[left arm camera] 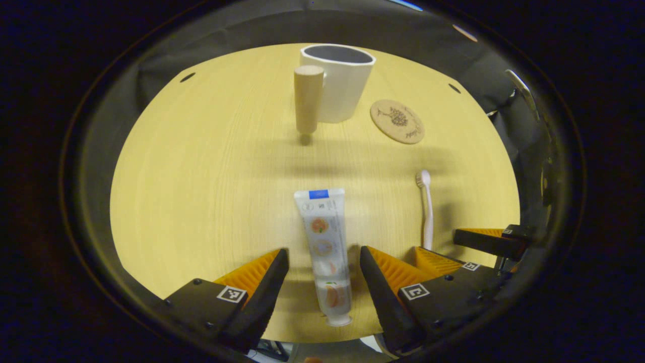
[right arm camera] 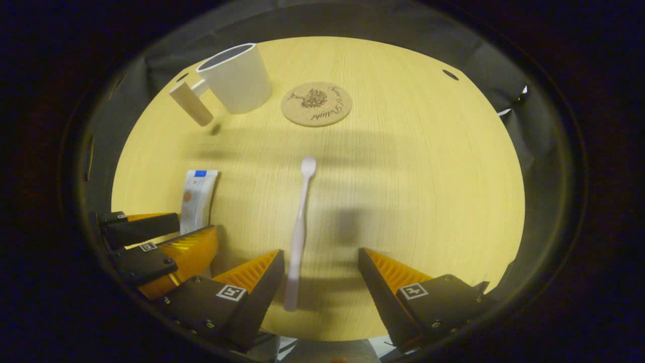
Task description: Put the toothbrush and toothpaste on the desktop into the cup, then pick up the cup and place it on the coaster on the desktop.
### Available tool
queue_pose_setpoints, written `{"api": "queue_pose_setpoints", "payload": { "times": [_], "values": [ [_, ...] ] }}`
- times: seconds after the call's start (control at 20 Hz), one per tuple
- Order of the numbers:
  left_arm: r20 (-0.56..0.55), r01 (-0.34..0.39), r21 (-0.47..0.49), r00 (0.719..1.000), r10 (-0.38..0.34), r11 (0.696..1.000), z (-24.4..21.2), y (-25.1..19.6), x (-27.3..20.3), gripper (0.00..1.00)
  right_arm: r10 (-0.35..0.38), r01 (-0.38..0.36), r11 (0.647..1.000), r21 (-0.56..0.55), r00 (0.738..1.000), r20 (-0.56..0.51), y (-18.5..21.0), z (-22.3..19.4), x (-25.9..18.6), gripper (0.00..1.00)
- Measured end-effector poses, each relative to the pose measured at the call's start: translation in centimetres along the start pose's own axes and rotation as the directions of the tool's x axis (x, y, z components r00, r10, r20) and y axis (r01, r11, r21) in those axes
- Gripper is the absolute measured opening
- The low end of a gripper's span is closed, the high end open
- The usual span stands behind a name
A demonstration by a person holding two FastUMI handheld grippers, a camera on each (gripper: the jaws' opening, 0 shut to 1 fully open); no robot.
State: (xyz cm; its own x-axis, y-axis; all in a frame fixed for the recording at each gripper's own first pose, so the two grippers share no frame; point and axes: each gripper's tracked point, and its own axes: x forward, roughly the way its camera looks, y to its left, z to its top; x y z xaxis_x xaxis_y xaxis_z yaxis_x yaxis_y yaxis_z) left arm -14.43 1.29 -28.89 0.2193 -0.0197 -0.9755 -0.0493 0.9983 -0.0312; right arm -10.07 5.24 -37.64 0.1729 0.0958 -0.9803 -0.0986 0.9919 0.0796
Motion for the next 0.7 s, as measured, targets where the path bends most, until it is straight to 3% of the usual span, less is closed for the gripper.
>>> {"api": "queue_pose_setpoints", "payload": {
  "times": [0.2, 0.35, 0.55, 0.6, 0.65, 0.7],
  "values": [
    [-0.076, -0.049, 0.049, 0.996, 0.052, 0.998, -0.4, 0.8, 0.3, 0.94, -0.003, 0.006, 0.999, 0.031, 0.995, -0.098, 0.0, -0.8, -0.4, 0.96],
    [-0.155, -0.046, 0.041, 0.986, 0.052, 0.998, -0.1, 0.9, 1.1, 0.95, -0.003, 0.015, 0.998, 0.067, 0.986, -0.165, -0.1, -0.5, 0.0, 1.0],
    [-0.187, -0.051, 0.03, 0.981, 0.056, 0.998, 0.0, 1.1, 1.0, 0.95, -0.009, 0.025, 0.997, 0.079, 0.982, -0.191, -0.3, 0.0, 0.0, 0.96],
    [-0.183, -0.055, 0.031, 0.981, 0.06, 0.998, 0.4, 1.0, 1.1, 0.94, -0.011, 0.027, 0.996, 0.079, 0.981, -0.194, -0.3, 0.0, 0.0, 0.86],
    [-0.179, -0.058, 0.022, 0.982, 0.061, 0.998, 0.2, 1.1, 1.2, 0.84, -0.013, 0.029, 0.996, 0.083, 0.981, -0.195, -0.3, 0.1, 0.1, 0.79],
    [-0.17, -0.061, 0.01, 0.983, 0.062, 0.998, 0.2, 1.0, 1.1, 0.76, -0.014, 0.034, 0.995, 0.098, 0.981, -0.194, -0.4, 0.2, 0.1, 0.57]
  ]
}}
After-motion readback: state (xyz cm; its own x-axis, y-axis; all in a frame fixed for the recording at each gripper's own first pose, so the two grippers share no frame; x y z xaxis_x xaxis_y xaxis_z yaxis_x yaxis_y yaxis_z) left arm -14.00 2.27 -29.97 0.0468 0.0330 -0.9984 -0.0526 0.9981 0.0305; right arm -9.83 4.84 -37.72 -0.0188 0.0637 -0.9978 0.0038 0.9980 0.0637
